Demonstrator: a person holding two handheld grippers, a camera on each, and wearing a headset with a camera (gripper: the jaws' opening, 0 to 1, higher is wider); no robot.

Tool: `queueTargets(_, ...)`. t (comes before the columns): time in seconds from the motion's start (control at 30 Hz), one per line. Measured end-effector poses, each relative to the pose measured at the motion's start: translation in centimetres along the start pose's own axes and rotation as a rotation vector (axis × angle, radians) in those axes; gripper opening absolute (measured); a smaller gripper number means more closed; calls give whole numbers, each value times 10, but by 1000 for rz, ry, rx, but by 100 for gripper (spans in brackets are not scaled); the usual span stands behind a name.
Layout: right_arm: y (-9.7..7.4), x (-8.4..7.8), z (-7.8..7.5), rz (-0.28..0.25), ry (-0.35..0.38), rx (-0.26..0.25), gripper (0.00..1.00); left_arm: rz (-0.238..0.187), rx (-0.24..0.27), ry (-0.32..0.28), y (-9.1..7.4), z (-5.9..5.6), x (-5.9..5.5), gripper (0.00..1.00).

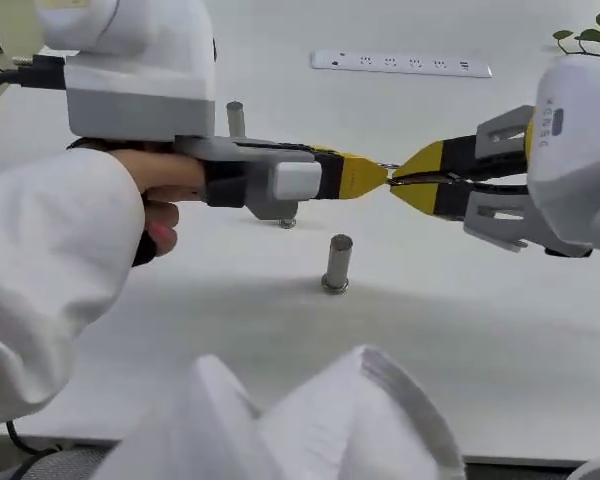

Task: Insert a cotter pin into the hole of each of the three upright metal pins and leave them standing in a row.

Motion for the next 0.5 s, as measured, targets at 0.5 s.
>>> queueTargets(0.5,1,6,-3,-5,-20,-4,0,9,-12,24,4,2,-1,1)
Point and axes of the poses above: the centre of the closed fingertips' face, and the gripper's own axes: y roughly forward along the fingers, z roughly to its left, x roughly out of its top, the point moved 7 cm from there along -y, roughly backward along the fingers, and after that the axes turned 8 degrees about -z, right-handed, at the moved point
